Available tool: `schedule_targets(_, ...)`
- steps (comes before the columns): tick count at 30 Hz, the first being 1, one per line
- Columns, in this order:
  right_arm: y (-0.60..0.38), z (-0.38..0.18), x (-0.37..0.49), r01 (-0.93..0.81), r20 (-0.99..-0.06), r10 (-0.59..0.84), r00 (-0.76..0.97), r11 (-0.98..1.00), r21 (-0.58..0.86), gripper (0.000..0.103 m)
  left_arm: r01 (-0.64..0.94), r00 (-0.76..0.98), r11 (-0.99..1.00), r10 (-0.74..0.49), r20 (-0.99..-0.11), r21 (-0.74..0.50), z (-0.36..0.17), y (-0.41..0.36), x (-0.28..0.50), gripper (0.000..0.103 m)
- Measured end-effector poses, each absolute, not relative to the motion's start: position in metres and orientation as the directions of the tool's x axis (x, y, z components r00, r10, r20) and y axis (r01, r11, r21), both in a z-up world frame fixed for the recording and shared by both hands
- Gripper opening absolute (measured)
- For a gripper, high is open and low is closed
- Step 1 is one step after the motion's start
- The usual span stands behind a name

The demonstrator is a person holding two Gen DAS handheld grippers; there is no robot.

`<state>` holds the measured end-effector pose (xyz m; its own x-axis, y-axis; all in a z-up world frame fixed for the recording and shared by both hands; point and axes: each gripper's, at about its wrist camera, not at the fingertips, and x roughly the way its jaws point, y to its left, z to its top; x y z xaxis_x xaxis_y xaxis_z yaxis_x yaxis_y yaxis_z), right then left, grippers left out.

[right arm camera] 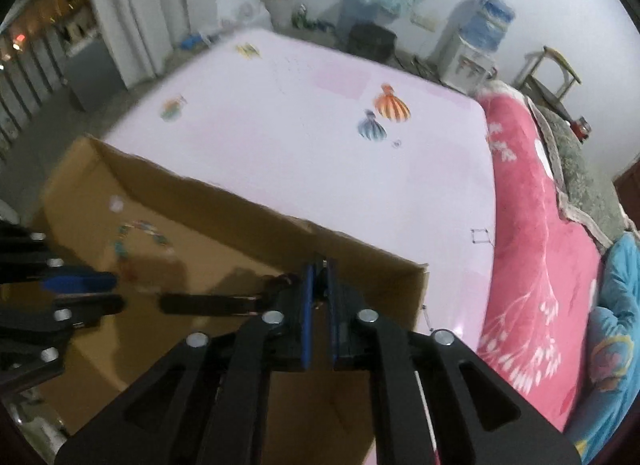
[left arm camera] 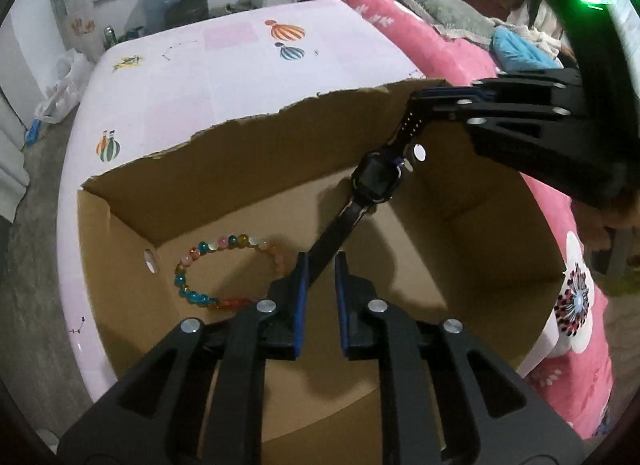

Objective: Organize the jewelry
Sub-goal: 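Carry the smartwatch into the box with both grippers and release it, then pull both tools back from the box toward the remaining jewelry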

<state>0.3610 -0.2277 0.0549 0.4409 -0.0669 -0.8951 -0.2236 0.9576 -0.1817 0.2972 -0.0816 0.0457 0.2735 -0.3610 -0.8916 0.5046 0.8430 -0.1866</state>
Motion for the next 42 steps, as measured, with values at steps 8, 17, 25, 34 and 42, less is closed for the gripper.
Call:
schedule_targets(8,-0.236,0.067,0.356,-0.234,-0.869,-0.080,0.488,0.947,-0.219,0.024,0.503,0.309,0.842,-0.386,-0.869,-0.195,0.060,-0.070,0.286,0.016)
schedule_targets(17,-0.284,0.144,0.313,-0.143,-0.781,0.081,0.620,0.990,-0.011,0.035,0.522,0.456,0.831,-0.460,-0.762,-0.190,0.114,-0.037,0.241,0.041)
schedule_targets(25,-0.318,0.170,0.215,-0.068,-0.695,0.171,0.698,0.983,0.173,0.052,0.553,0.557,0.809,-0.539,-0.632,-0.202,0.141,0.009,0.154,0.072)
schedule_targets(34,-0.300,0.080,0.095,0.114,-0.757,0.024,0.653,0.985,0.130,0.079,0.513,0.486,0.832,-0.483,-0.728,-0.210,0.067,0.021,0.096,0.087)
schedule_targets(42,-0.249,-0.021,0.076,0.145,-0.887,-0.017,0.461,0.988,0.056,0.079,0.433,0.403,0.899,-0.253,-0.880,-0.060,-0.029,-0.012,0.112,0.087)
